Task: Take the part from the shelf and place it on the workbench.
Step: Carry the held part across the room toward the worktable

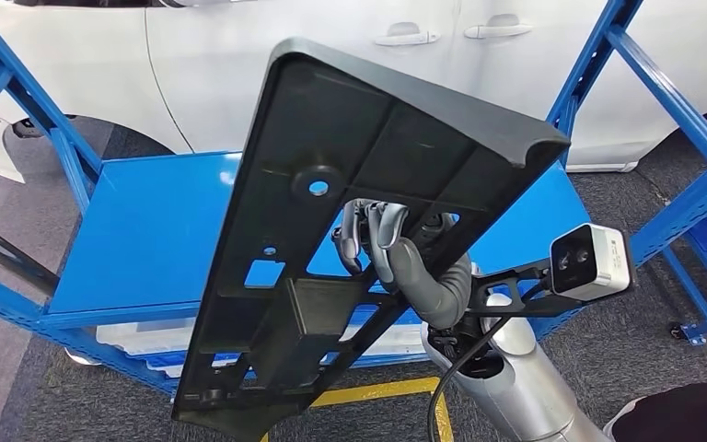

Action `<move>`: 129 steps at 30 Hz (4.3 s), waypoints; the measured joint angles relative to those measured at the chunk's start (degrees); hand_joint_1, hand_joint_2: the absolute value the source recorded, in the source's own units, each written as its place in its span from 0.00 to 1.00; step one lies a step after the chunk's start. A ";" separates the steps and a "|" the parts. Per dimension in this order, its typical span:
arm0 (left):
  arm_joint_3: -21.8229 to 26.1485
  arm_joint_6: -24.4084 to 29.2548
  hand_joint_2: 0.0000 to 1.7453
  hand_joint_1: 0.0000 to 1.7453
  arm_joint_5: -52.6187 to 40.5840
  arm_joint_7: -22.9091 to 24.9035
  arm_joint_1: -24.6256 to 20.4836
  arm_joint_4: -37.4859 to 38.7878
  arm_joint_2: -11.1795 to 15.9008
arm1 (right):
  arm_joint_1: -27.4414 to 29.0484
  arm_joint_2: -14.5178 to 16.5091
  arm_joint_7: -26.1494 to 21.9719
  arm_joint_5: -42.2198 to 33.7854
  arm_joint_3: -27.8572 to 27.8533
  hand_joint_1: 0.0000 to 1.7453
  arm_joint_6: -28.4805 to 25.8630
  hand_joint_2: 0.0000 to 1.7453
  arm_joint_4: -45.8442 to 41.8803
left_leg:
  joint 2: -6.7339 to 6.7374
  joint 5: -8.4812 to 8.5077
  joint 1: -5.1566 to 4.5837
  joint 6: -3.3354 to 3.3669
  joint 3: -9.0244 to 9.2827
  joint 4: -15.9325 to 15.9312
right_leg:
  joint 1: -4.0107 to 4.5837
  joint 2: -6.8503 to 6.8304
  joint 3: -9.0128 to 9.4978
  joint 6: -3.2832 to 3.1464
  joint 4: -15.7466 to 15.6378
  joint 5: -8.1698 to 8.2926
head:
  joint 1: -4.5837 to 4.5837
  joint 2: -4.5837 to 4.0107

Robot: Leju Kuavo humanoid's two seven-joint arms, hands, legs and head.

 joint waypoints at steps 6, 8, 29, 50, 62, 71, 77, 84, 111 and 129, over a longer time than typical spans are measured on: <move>-0.35 -0.05 1.00 0.00 -0.49 0.47 -0.34 0.00 0.18 | 0.00 -0.43 -1.05 -0.24 -0.01 1.00 -1.22 1.00 -0.14 | -0.18 2.40 -0.46 1.17 11.31 -16.15 | 0.20 -0.03 -2.99 1.41 1.31 2.32 | -0.11 0.01; -0.40 0.09 1.00 0.00 -0.66 1.12 -0.28 0.01 0.14 | -0.07 -0.84 -1.61 0.44 -0.03 1.00 -1.86 1.00 -0.46 | -0.06 3.29 -0.28 1.87 10.47 -16.34 | 0.22 0.07 -3.38 2.04 1.36 2.68 | -0.24 0.01; -0.82 2.05 1.00 0.00 -1.37 3.20 0.15 0.07 -0.17 | -3.14 -4.93 -1.08 -1.01 4.32 1.00 -3.56 1.00 2.65 | 0.10 -0.47 -0.02 -0.06 -1.66 -1.27 | 0.07 0.07 0.66 -0.23 -0.38 -0.25 | -0.13 0.00; -1.19 2.18 1.00 0.00 -1.85 2.62 0.16 0.04 1.45 | -1.18 -5.22 -1.28 1.38 2.38 1.00 -4.68 1.00 -0.47 | 0.64 10.84 -0.29 1.91 1.83 -15.81 | -0.43 0.55 5.24 2.45 3.98 -5.41 | -0.02 0.00; -1.90 2.13 1.00 0.00 -2.67 3.32 0.52 0.02 2.61 | 0.85 -5.48 -1.06 3.64 1.22 1.00 -5.41 1.00 -1.93 | 0.38 2.74 -0.06 0.13 0.29 0.47 | 0.29 0.21 -0.97 -0.45 0.04 0.83 | -0.12 0.00; -1.96 2.23 1.00 0.00 -2.70 3.87 0.33 -0.17 3.10 | 1.96 -5.50 -1.14 4.98 1.10 1.00 -5.38 1.00 -3.13 | 0.72 4.16 -0.31 2.46 11.45 -18.11 | 0.22 0.46 -5.13 2.06 2.57 1.34 | -0.41 0.01; -1.95 2.34 1.00 0.00 -2.55 4.16 0.31 -0.24 3.03 | 3.57 -5.50 -0.97 6.84 0.92 1.00 -4.67 1.00 -3.64 | 0.91 8.39 -0.30 2.66 5.38 -17.40 | -0.67 0.56 -6.30 3.16 17.75 -5.13 | -0.11 0.01; -1.98 2.32 1.00 0.00 -2.74 5.55 0.51 -0.24 2.63 | 3.55 -5.48 -0.66 8.48 0.79 1.00 -4.74 1.00 -4.92 | 1.73 11.25 -0.28 0.72 2.62 -16.38 | -0.01 -0.81 7.12 0.73 -0.25 -6.15 | -0.14 0.01; -3.28 1.12 1.00 0.00 -4.22 7.24 1.01 -0.22 0.47 | 8.24 -8.80 -5.63 18.09 1.17 1.00 -8.13 1.00 -6.22 | 5.25 6.11 -0.12 1.61 8.46 -17.18 | -0.37 -2.61 1.77 2.58 2.01 -2.31 | 0.09 0.00; -3.10 2.22 1.00 0.00 -3.72 5.96 1.64 -0.21 0.77 | 10.83 -11.36 -9.05 25.24 1.98 1.00 -18.70 1.00 -12.10 | -3.43 5.00 0.08 0.85 8.34 -16.17 | -0.50 7.67 -0.05 1.39 1.32 -0.64 | -0.20 0.01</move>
